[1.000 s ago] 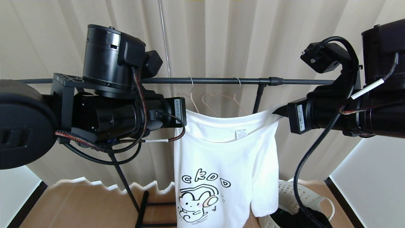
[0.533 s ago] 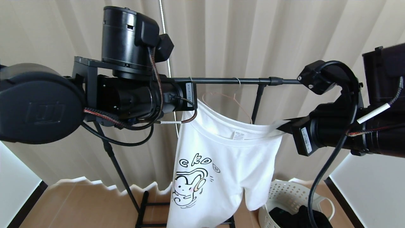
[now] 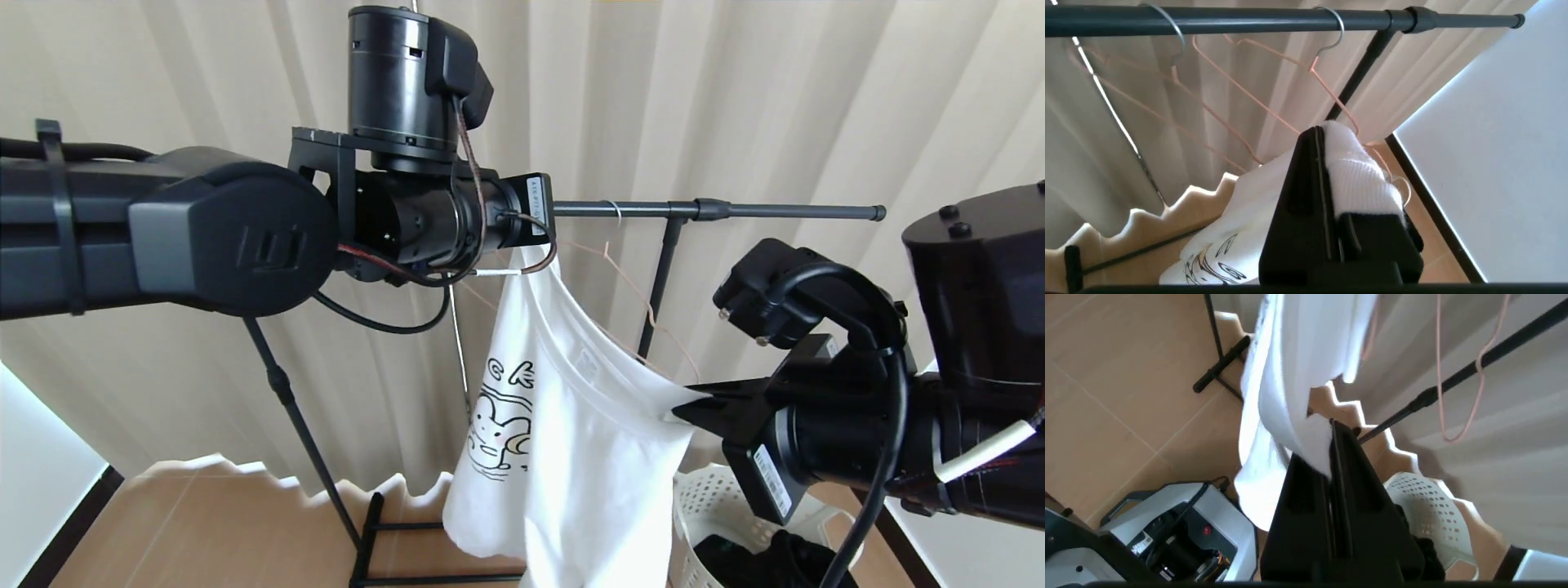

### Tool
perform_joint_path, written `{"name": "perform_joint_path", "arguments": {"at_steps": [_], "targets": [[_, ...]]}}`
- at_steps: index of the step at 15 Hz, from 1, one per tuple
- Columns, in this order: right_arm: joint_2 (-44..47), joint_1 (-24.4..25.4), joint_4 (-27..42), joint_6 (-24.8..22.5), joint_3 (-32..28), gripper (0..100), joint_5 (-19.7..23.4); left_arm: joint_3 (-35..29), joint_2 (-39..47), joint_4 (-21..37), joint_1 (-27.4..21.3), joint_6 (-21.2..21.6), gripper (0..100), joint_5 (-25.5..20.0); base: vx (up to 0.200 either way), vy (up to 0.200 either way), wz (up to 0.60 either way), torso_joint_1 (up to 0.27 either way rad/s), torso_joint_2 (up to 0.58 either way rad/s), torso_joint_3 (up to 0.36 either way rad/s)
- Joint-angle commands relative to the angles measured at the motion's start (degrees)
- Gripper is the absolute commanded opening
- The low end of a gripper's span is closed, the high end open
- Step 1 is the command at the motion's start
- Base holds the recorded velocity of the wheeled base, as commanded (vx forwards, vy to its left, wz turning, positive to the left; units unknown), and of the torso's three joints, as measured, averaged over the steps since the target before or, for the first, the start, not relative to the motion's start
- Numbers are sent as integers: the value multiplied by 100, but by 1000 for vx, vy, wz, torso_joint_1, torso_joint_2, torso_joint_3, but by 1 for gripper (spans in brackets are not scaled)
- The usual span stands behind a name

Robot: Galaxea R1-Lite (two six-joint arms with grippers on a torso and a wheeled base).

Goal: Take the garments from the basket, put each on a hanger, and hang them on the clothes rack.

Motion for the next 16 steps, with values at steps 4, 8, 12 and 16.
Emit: {"name": "perform_joint_path", "arguments": {"at_steps": [4,8,12,16], "targets": [[580,967,-77,805,-74,0,-1,-324,290,-195,1,-8,0,-374,0,0,0,0,0,0],[852,1318,-139,1605,-390,0,25,-297,264,-204,1,-43,0,-374,0,0,0,0,0,0],[826,1336,-376,1728,-373,0,60,-113,141,-204,1,-140,0,-365,0,0,0,0,0,0],[729,1292,-297,1631,-346,0,17,125,-97,-186,1,-148,0,-339,0,0,0,0,0,0]]}}
